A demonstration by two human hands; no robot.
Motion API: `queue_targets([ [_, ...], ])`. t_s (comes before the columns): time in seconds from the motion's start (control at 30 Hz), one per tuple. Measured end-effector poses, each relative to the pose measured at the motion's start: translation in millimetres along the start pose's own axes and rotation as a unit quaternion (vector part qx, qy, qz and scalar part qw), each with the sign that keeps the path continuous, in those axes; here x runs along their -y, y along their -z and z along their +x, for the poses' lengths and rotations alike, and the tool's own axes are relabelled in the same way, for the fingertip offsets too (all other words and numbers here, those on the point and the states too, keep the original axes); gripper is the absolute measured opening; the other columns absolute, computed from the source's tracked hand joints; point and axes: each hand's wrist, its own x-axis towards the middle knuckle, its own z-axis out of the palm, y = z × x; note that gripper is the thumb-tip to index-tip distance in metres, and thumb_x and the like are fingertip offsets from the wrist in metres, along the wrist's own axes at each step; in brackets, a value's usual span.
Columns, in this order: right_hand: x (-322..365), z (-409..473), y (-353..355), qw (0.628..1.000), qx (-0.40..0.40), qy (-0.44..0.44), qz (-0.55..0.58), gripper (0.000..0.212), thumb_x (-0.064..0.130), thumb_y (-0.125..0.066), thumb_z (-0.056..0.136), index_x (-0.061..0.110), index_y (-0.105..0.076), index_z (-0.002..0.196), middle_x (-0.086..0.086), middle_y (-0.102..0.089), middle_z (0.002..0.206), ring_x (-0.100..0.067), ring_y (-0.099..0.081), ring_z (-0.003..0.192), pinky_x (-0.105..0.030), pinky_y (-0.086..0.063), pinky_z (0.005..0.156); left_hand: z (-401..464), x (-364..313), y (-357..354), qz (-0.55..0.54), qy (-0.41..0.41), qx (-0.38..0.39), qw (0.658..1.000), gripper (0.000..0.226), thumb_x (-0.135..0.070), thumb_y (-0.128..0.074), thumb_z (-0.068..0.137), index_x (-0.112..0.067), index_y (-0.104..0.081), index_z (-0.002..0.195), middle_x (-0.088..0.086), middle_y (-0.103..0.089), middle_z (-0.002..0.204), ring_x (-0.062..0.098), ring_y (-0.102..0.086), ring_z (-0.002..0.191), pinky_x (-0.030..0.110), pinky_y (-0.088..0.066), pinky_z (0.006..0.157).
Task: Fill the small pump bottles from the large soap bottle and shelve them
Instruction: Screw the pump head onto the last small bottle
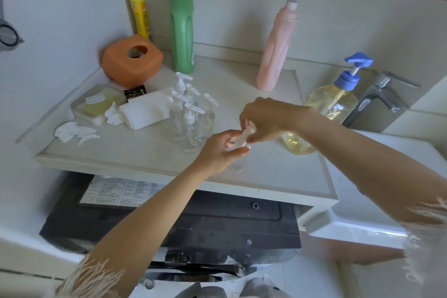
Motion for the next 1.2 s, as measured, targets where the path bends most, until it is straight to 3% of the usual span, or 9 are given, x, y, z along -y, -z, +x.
queue_targets([
  [0.1, 5, 1, -1, 0.998, -0.031, -0.051, -0.035, 0.053, 0.062, -0.047, 0.089, 0.015, -0.058, 0.068, -0.001, -0.059, 0.071, -0.017, -0.055, 0.062, -0.028, -0.04, 0.051, 1, -4, -2, 0.008, -0.005, -0.002, 1.0, 0.035, -0.04, -0.071, 0.084, -0.049, -0.056, 0.114, -0.02, -0.058, 0.127, 0.008, -0.057, 0.113, 0.02, -0.042, 0.089],
  [0.23, -2, -1, -3, 1.0, 0.013, -0.027, -0.002, 0.037, 0.053, -0.058, 0.085, 0.018, -0.064, 0.095, 0.001, -0.062, 0.092, -0.021, -0.059, 0.083, -0.03, -0.047, 0.067, 2, -2, -6, 0.014, -0.004, -0.002, 1.0, 0.045, -0.038, -0.072, 0.084, -0.036, -0.057, 0.126, -0.009, -0.059, 0.133, 0.014, -0.057, 0.118, 0.031, -0.044, 0.098],
  [0.37, 5, 2, -6, 0.996, -0.029, -0.072, -0.046, 0.049, 0.062, -0.048, 0.088, 0.016, -0.058, 0.076, 0.0, -0.056, 0.076, -0.021, -0.055, 0.069, -0.03, -0.04, 0.06, 3, -2, -8, 0.021, -0.011, -0.001, 1.0, 0.041, -0.036, -0.073, 0.084, -0.034, -0.057, 0.122, -0.01, -0.062, 0.128, 0.015, -0.058, 0.117, 0.032, -0.045, 0.098],
  [0.5, -6, -4, -5, 0.999, 0.014, -0.03, 0.039, 0.039, 0.05, -0.063, 0.084, 0.019, -0.062, 0.108, 0.0, -0.061, 0.105, -0.023, -0.057, 0.093, -0.031, -0.048, 0.075, 4, -1, -9, 0.023, -0.009, -0.003, 1.0, 0.049, -0.036, -0.074, 0.082, -0.026, -0.057, 0.128, -0.007, -0.061, 0.129, 0.015, -0.059, 0.117, 0.032, -0.045, 0.098],
  [0.63, 4, -2, -18, 0.995, -0.047, -0.088, -0.007, 0.043, 0.056, -0.052, 0.09, 0.014, -0.062, 0.087, -0.003, -0.059, 0.082, -0.025, -0.056, 0.075, -0.031, -0.046, 0.066, 2, -1, -11, 0.019, -0.033, -0.019, 0.999, 0.033, -0.028, -0.075, 0.082, -0.046, -0.06, 0.106, -0.017, -0.065, 0.11, 0.013, -0.061, 0.11, 0.024, -0.044, 0.091],
  [0.77, 4, -2, -15, 0.993, -0.052, -0.105, -0.01, 0.046, 0.06, -0.055, 0.085, 0.017, -0.064, 0.096, -0.001, -0.061, 0.088, -0.024, -0.054, 0.077, -0.031, -0.044, 0.067, 4, 1, -12, 0.022, -0.03, -0.014, 0.999, 0.041, -0.029, -0.076, 0.082, -0.027, -0.061, 0.12, -0.006, -0.066, 0.12, 0.017, -0.061, 0.113, 0.033, -0.046, 0.098],
  [0.87, -1, -6, -11, 0.997, -0.005, -0.068, 0.023, 0.046, 0.053, -0.063, 0.081, 0.015, -0.063, 0.107, 0.0, -0.061, 0.099, -0.025, -0.058, 0.087, -0.035, -0.053, 0.075, 5, 3, -13, 0.031, -0.034, -0.018, 0.999, 0.051, -0.03, -0.076, 0.081, -0.02, -0.058, 0.128, -0.005, -0.065, 0.124, 0.015, -0.061, 0.114, 0.028, -0.045, 0.096],
  [1.03, 1, 0, -17, 0.995, -0.028, -0.086, 0.04, 0.035, 0.044, -0.064, 0.082, 0.011, -0.061, 0.094, -0.005, -0.062, 0.095, -0.023, -0.056, 0.079, -0.038, -0.055, 0.074, 4, 11, -20, 0.043, -0.041, -0.06, 0.996, 0.056, -0.032, -0.076, 0.081, -0.019, -0.056, 0.131, -0.006, -0.064, 0.125, 0.01, -0.06, 0.111, -0.001, -0.038, 0.08],
  [1.2, 0, 7, -26, 0.98, -0.084, -0.164, 0.074, 0.038, 0.049, -0.054, 0.088, 0.013, -0.062, 0.095, 0.0, -0.056, 0.082, -0.023, -0.053, 0.076, -0.031, -0.045, 0.065, 14, 9, -21, 0.029, -0.039, -0.071, 0.996, 0.044, -0.03, -0.074, 0.083, -0.03, -0.057, 0.124, -0.014, -0.061, 0.12, 0.01, -0.057, 0.11, -0.005, -0.035, 0.078],
])
